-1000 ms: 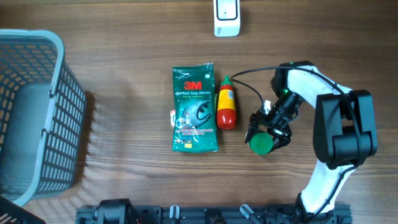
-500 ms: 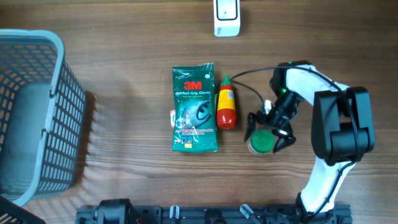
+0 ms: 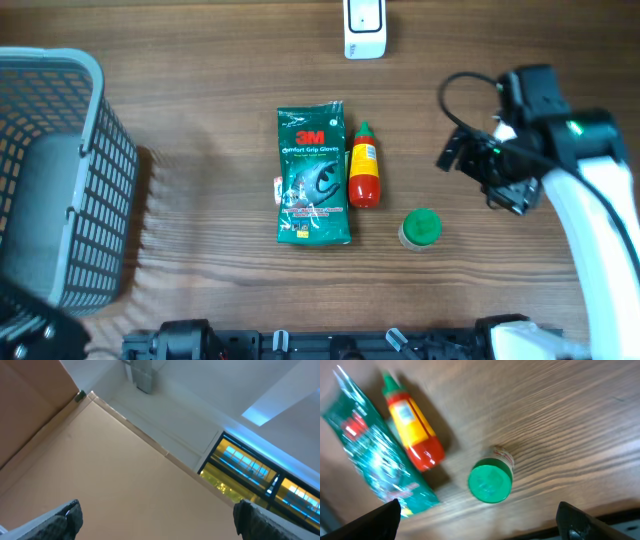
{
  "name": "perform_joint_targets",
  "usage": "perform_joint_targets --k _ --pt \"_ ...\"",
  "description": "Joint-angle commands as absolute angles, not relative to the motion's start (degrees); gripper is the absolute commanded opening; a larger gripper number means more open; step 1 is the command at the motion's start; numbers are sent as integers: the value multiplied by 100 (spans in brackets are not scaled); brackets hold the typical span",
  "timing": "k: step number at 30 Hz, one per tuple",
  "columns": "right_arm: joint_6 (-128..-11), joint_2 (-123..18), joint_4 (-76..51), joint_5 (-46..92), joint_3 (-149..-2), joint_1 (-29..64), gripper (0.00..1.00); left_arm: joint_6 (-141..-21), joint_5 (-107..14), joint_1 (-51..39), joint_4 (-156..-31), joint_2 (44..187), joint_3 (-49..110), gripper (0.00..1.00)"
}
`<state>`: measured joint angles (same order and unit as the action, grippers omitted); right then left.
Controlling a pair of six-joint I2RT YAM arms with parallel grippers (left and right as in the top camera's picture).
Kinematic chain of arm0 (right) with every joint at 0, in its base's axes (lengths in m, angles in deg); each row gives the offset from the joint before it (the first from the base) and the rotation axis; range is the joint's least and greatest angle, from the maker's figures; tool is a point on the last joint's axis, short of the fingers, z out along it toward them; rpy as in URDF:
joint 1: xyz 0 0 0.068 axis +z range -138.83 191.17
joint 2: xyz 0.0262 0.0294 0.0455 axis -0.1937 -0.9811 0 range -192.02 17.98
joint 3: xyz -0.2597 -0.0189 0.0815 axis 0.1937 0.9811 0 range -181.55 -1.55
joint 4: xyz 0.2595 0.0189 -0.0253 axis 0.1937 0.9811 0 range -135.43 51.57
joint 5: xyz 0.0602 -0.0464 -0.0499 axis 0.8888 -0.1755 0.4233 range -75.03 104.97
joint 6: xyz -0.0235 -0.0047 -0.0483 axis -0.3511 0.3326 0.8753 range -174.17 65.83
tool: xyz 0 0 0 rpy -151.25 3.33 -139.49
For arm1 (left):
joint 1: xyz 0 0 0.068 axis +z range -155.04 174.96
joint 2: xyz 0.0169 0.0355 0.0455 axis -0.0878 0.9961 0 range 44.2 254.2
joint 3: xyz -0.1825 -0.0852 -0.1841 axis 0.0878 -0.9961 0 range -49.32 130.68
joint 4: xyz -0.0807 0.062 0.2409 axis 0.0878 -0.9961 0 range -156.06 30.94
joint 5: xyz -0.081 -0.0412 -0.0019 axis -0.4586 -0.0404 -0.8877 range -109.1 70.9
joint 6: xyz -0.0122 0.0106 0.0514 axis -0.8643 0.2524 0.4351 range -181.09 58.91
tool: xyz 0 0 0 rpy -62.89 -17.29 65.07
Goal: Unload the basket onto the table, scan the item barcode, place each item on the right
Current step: 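Release the jar and raise the right gripper above it, then lower the right gripper and grasp the jar from above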
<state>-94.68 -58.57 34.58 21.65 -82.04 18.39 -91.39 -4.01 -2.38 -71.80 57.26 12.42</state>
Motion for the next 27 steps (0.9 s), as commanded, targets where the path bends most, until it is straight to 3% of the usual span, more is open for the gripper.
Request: perform_joint_targets --k 1,10,16,23,27 --pt "-10931 -5223 3455 1730 -8256 1826 100 -9096 -366 -203 -6806 5694 645 100" --pt "-10974 -5282 3471 1623 -8252 1826 100 -9096 -366 -203 -7720 5694 350 100" --pt "-10966 -5787 3479 1620 -8247 1826 100 -9096 -366 -203 -9750 5694 350 100" --pt "-10725 -6021 3278 1109 -8040 1835 100 -9096 -366 -203 -10957 5694 350 100" --pt "-10705 -5945 2693 1122 -7093 1839 100 -9096 -366 -203 -11606 5694 350 100"
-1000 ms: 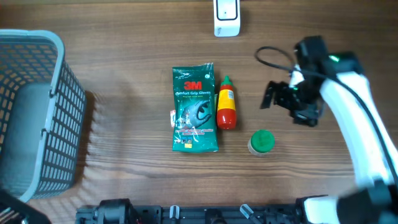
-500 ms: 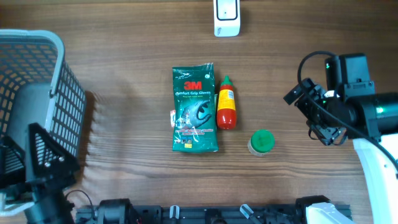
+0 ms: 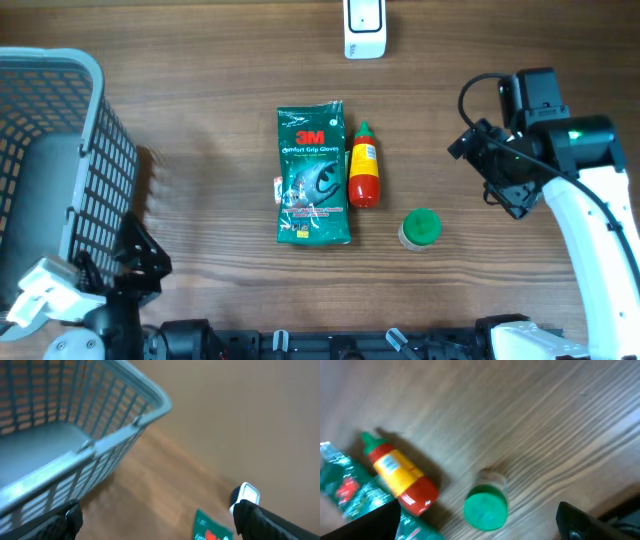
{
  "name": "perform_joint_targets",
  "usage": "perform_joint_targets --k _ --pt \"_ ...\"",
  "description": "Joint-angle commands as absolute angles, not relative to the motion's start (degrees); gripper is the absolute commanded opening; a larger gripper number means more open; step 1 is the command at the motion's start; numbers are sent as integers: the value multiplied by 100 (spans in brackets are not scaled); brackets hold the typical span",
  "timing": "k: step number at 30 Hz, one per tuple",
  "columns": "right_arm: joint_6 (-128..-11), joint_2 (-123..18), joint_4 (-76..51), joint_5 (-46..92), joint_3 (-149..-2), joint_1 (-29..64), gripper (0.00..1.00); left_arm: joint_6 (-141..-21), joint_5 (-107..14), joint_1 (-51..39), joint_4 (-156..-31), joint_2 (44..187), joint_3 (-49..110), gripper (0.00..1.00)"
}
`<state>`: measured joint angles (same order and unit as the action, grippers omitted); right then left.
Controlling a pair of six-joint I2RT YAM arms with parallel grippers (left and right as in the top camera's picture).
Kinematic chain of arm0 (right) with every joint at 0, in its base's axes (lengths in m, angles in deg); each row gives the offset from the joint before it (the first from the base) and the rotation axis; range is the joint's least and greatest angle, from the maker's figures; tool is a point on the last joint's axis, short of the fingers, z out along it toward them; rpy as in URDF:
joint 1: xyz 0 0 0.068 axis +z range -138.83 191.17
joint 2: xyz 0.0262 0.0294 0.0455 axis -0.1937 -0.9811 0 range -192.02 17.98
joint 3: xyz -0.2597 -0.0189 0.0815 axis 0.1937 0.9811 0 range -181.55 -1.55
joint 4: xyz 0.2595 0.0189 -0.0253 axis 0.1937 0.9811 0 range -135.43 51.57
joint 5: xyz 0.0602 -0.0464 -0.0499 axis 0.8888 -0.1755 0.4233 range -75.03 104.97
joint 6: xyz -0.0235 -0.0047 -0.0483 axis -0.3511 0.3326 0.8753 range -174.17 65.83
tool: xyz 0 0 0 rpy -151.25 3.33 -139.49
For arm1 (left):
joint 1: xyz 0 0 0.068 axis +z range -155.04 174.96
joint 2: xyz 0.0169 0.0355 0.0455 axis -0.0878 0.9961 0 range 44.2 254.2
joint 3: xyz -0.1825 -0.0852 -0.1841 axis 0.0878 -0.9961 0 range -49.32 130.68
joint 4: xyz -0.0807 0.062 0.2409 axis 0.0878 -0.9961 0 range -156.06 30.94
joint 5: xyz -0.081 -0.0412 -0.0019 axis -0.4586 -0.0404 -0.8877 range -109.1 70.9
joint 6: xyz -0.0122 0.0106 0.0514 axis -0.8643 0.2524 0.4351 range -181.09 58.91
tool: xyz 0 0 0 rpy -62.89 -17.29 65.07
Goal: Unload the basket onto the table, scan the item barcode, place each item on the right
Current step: 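Lower the right gripper and grasp the jar from above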
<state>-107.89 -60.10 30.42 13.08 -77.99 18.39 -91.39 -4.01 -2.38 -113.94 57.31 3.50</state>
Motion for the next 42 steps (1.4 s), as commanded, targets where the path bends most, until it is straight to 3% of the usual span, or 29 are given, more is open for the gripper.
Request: perform_joint_targets --k 1,4,8,18,24,28,39,42 --pt "-10622 -5938 2369 1328 -6798 1839 100 -9096 -366 -203 -11724 5694 350 100" --pt "-10144 -5938 1528 1985 -6219 1839 100 -9096 -366 -203 -11979 5694 350 100" --pt "-9879 -5916 1456 2106 -6094 1839 100 -9098 -366 -203 -12318 5694 350 100" --pt "-6666 -5916 1322 3185 -6055 1903 100 -9098 -368 -203 -12578 5694 350 100" --pt "-6763 -5916 1178 3043 -5753 2434 100 -9096 -366 -203 -12578 5694 350 100" --pt "-7862 -5949 1123 1682 -5382 3087 100 -9096 -366 -203 -12581 5694 350 100" --pt "-8135 -6428 417 1902 -4626 3293 100 -9096 -366 -203 -12583 5694 350 100" --pt "-8150 -6679 271 2154 -4626 3291 89 -9096 -366 -203 -12591 5694 350 100"
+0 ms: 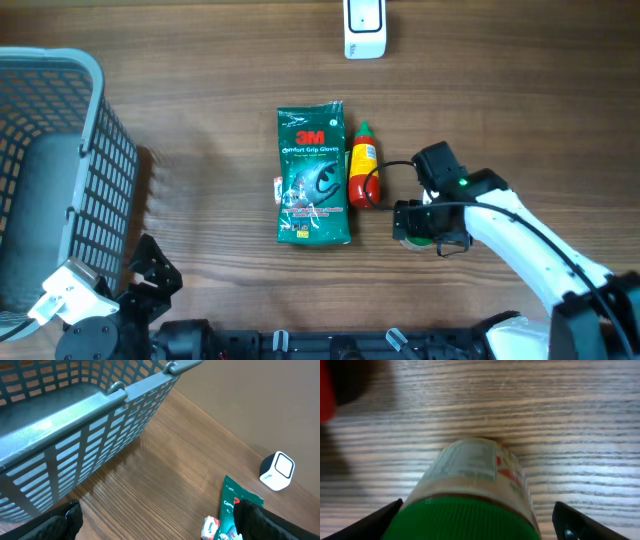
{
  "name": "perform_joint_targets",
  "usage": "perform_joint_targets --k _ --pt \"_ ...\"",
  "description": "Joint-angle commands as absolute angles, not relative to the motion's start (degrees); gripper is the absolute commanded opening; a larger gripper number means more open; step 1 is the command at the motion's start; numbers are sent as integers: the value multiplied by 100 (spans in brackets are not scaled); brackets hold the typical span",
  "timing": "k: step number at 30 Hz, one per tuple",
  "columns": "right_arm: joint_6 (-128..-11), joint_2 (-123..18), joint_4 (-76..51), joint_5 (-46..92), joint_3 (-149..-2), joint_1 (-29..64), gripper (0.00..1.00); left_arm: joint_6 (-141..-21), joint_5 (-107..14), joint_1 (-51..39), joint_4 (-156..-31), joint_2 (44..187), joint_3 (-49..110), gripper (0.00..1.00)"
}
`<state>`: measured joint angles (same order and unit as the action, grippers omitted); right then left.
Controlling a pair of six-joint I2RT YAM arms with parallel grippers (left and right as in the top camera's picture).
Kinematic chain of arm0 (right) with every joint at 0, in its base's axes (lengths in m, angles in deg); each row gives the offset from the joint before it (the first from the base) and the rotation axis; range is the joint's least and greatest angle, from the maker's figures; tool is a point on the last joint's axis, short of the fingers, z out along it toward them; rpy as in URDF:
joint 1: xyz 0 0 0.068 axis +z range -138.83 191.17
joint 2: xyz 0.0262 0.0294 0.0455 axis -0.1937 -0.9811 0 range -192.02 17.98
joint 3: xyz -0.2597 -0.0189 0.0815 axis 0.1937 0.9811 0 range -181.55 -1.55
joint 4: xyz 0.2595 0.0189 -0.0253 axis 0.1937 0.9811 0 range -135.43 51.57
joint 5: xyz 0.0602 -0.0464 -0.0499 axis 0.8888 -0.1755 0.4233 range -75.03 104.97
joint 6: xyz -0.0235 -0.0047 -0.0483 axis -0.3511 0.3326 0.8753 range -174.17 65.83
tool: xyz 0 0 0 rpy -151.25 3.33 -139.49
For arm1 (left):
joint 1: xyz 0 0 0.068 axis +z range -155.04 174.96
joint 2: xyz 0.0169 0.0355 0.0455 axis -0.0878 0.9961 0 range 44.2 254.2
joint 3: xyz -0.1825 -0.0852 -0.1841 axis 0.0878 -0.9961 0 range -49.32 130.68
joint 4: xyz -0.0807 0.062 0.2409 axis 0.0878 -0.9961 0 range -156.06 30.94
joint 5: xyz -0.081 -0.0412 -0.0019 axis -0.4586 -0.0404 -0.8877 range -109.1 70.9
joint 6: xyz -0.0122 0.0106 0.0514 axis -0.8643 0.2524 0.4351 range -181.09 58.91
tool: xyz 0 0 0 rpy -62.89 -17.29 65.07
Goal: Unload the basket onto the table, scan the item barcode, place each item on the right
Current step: 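Lower the right gripper and grasp the jar from above, then lift the jar and carry it toward the white barcode scanner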
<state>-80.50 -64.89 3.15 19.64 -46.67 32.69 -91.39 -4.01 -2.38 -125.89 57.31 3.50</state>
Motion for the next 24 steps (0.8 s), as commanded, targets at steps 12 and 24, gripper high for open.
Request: perform_joint_targets --k 12,24 --pt "-8415 -6758 715 3885 -5262 3284 63 -9096 -366 -203 -12631 5694 350 100" --pt "-7790 -6758 2806 6311 -6418 3284 63 -9096 -366 -203 -12629 5694 350 100"
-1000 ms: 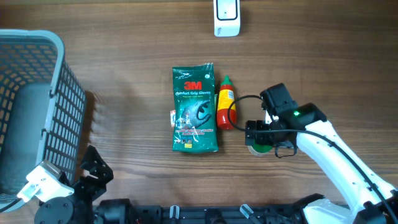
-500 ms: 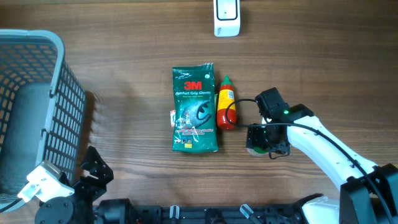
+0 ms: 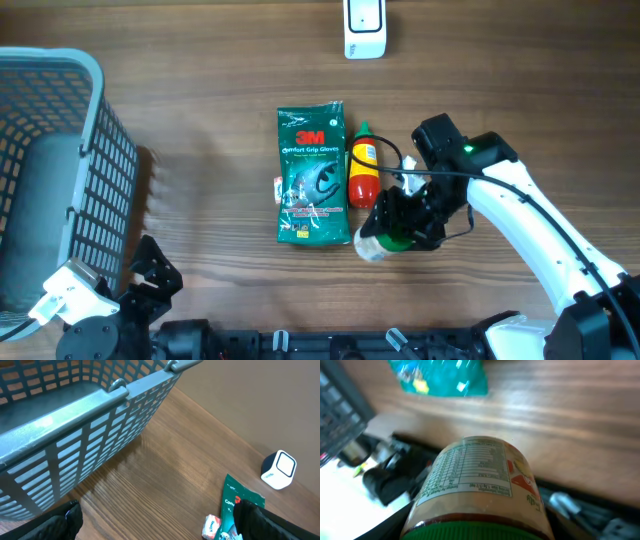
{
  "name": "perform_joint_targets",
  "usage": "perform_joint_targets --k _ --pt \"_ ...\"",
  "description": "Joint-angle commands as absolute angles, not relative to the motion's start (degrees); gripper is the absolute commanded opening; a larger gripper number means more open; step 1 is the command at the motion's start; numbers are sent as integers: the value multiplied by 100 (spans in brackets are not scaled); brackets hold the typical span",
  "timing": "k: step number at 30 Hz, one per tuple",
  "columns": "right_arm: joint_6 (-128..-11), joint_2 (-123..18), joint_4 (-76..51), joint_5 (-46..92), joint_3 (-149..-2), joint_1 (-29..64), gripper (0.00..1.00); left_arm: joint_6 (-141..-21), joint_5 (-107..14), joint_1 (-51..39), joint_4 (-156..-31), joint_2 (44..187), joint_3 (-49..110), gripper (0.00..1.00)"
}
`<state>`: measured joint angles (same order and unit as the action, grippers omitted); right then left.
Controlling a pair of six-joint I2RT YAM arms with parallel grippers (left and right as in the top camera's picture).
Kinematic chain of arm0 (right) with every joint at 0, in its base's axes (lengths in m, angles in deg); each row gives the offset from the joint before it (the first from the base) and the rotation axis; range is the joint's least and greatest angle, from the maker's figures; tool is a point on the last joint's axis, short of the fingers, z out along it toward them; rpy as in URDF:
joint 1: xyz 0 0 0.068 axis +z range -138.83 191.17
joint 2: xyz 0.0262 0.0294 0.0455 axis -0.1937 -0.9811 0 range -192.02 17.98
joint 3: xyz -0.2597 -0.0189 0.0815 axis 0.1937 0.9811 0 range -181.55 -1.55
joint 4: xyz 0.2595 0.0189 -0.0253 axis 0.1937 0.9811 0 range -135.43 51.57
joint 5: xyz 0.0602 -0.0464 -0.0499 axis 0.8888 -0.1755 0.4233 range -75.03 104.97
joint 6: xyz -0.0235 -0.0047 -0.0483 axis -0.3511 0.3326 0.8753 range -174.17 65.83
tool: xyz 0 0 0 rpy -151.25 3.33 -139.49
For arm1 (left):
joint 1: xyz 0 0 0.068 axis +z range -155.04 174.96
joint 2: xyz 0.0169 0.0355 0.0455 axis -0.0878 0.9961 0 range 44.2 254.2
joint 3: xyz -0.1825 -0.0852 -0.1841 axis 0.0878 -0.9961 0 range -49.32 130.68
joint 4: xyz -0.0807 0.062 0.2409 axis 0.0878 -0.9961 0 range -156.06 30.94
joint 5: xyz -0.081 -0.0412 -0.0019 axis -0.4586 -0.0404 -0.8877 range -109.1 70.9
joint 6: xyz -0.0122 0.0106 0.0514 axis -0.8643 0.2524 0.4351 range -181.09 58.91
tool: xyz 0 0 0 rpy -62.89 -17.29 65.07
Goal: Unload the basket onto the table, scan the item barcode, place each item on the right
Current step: 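Lift the jar and carry it toward the white barcode scanner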
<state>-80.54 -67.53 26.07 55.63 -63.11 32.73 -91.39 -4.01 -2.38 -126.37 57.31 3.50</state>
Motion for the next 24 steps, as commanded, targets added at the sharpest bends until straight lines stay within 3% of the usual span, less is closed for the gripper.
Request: perform_joint_targets --k 1,13,24 --pt "-7768 -6758 2900 6318 -6418 3284 63 -9096 -366 -203 -12631 5694 350 100" --pt "-7519 -6758 3410 6604 -6418 3284 64 -9096 -366 -203 -12629 5694 350 100" --pt "-8137 -6758 -479 5885 -6424 2867 60 -9096 -366 -203 -12631 5694 350 100"
